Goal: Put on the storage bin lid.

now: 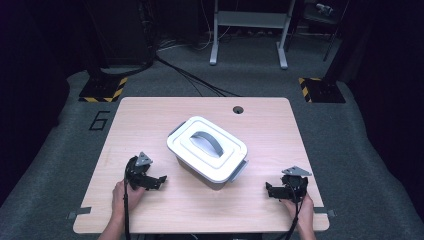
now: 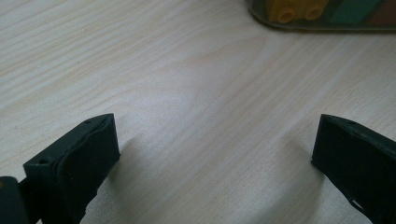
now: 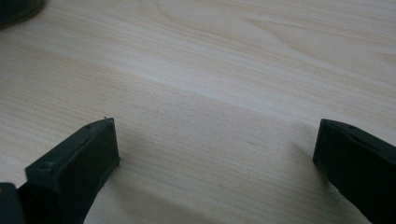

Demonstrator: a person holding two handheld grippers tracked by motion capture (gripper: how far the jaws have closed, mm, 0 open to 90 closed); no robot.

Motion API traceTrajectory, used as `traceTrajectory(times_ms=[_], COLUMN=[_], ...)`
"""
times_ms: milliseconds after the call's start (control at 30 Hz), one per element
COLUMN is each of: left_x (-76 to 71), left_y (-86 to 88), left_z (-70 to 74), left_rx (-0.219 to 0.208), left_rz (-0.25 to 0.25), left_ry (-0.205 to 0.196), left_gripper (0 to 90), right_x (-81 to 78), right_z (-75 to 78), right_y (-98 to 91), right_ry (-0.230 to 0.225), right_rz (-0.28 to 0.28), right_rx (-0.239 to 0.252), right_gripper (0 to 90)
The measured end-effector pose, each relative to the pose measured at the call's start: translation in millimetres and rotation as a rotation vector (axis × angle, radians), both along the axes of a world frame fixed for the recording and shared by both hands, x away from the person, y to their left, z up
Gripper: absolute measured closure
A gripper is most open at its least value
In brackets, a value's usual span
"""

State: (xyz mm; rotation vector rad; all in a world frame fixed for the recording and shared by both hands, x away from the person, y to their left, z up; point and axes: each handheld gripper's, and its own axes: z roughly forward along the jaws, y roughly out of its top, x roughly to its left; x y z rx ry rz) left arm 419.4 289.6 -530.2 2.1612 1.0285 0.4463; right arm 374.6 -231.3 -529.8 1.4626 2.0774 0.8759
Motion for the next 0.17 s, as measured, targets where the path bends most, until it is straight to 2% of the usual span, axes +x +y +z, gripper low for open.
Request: traceTrajectory(times_ms=[167], left_x=[-0.2], left_y=[0.1], left_z=[0.2], left_rx=[0.0], left_rz=[0.001], left_ry=[0.004], left_gripper=[0.3], right_x=[-0.8], right_z=[0.2], right_y=[0.9], right_ry=[0.003], right_rz=[-0.013], right_rx=[0.002], right_gripper=[0.0])
